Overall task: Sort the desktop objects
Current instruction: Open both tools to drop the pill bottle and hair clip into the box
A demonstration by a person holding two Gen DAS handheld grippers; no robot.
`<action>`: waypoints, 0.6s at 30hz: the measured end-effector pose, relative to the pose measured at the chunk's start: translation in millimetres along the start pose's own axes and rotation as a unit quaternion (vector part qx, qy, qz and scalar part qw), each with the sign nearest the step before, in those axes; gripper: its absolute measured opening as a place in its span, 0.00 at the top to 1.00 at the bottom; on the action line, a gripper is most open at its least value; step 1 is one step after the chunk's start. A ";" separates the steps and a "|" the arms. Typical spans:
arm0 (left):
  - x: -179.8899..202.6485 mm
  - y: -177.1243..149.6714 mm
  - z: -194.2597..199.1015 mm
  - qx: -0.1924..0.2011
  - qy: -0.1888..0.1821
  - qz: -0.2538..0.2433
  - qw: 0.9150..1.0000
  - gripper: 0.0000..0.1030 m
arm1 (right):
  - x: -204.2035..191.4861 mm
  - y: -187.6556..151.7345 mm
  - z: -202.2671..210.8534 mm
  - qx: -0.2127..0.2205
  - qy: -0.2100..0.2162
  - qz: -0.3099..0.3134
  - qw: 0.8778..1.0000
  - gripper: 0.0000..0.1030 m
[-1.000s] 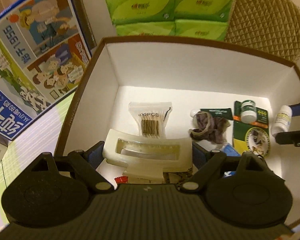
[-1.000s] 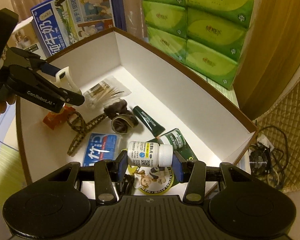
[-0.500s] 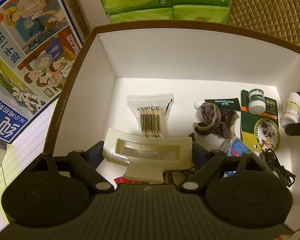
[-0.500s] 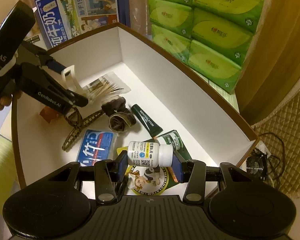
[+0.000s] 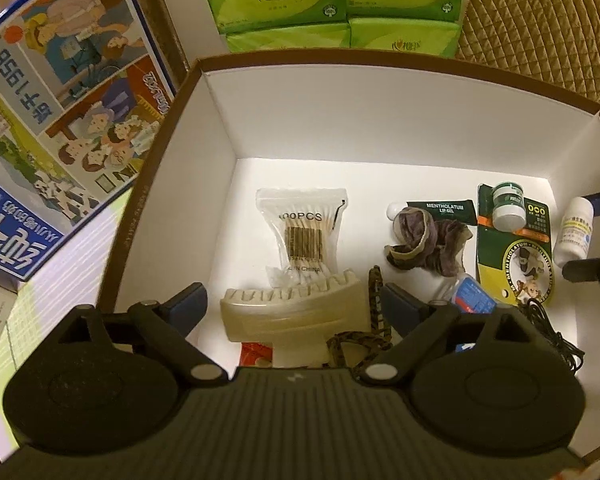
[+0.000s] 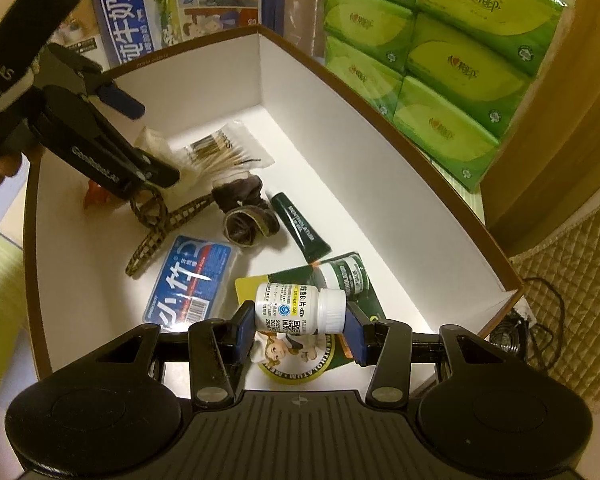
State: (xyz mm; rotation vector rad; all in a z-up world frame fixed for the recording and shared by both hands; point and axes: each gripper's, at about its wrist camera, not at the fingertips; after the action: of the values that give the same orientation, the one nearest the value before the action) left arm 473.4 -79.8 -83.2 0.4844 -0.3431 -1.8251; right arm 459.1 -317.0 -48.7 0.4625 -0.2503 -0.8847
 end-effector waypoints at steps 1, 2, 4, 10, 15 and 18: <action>-0.1 -0.5 1.7 0.002 0.001 -0.001 1.000 0.10 | 0.1 0.0 -0.5 -0.001 -0.001 0.001 1.000 0.57; -0.3 -0.9 3.0 0.003 0.000 -0.002 1.000 0.09 | -0.1 0.1 -1.0 -0.002 -0.003 0.003 1.000 0.57; -0.6 -2.1 6.0 0.005 -0.002 -0.001 1.000 0.09 | -0.6 0.5 -1.6 -0.003 -0.005 0.005 1.000 0.57; 1.4 -5.3 13.9 0.011 -0.004 -0.001 1.000 0.09 | -2.3 0.4 -2.1 0.002 -0.001 0.004 1.000 0.57; 3.3 -6.6 20.5 0.018 0.007 -0.006 1.000 0.09 | -1.6 -0.9 3.8 0.022 0.001 -0.006 1.000 0.24; 1.9 -8.3 27.7 0.024 0.009 0.004 1.000 0.09 | -2.2 -2.4 11.9 0.026 0.010 -0.010 1.000 0.19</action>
State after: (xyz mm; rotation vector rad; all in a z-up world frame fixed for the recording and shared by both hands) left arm 452.4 -79.4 -63.2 0.5330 -0.3767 -1.8076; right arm 451.4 -320.0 -39.6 0.5227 -0.2505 -0.8932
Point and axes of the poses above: each gripper's, at about its wrist camera, not at the fingertips, and z roughly against the way its jaws point, x to its right, y to its top, and after that the axes turned 2 degrees about y, right-handed
